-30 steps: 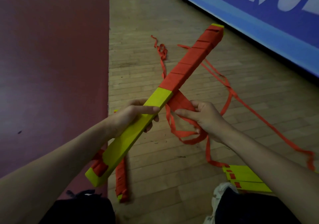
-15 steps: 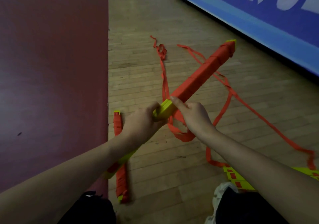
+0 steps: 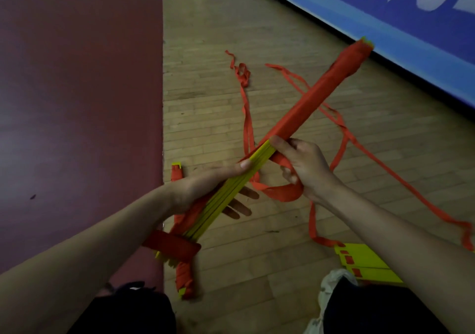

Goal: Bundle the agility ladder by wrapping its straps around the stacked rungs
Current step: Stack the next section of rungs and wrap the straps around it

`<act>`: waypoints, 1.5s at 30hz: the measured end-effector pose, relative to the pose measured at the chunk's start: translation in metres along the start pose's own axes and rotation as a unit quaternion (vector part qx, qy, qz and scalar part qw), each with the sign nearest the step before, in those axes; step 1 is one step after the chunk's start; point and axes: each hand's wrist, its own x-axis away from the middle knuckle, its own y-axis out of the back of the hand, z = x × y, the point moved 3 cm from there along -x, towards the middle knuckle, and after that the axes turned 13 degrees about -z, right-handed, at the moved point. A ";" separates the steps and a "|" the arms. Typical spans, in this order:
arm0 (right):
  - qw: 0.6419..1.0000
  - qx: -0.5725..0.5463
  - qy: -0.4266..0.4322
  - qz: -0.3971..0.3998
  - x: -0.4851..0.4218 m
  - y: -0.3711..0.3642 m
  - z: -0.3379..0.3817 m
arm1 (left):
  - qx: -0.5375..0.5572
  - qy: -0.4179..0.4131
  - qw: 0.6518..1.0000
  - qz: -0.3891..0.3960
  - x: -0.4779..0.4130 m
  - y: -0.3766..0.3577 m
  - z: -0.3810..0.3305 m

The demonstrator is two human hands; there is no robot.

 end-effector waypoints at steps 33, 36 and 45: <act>0.986 0.162 -0.007 0.042 0.000 0.012 -0.007 | 0.030 -0.121 0.986 -0.109 0.002 0.010 -0.020; 0.987 0.155 0.015 0.025 0.000 0.010 -0.008 | 0.030 -0.135 0.982 -0.130 -0.002 0.014 -0.017; 0.978 0.192 0.084 -0.017 0.005 0.003 0.000 | -0.003 -0.119 0.972 -0.202 -0.006 0.005 -0.018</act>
